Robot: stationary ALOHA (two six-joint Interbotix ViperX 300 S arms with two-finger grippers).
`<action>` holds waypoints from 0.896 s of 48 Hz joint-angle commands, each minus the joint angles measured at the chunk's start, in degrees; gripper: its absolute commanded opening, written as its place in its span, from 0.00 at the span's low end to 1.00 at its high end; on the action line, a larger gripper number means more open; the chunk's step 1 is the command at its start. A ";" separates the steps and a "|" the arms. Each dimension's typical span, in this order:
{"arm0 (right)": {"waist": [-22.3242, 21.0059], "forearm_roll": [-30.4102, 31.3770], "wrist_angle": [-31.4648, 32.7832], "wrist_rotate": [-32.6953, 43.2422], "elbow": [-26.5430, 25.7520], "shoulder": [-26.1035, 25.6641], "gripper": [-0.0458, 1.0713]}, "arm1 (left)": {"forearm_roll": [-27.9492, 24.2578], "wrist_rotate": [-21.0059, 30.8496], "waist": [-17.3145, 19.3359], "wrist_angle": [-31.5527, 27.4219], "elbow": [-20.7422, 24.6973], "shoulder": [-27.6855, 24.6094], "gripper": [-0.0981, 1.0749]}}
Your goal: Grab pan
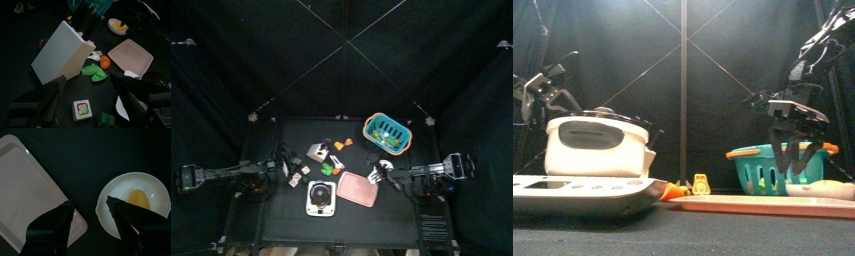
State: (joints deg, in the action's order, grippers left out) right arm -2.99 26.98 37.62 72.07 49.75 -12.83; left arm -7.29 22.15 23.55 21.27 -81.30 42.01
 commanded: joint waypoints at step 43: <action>-0.79 2.29 -0.53 0.09 0.44 6.86 0.50 | 0.00 -0.09 0.18 0.26 0.88 -0.09 0.97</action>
State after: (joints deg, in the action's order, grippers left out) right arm -3.69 29.09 36.47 72.07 51.15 -4.92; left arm -7.29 22.15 23.55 21.27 -81.30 42.01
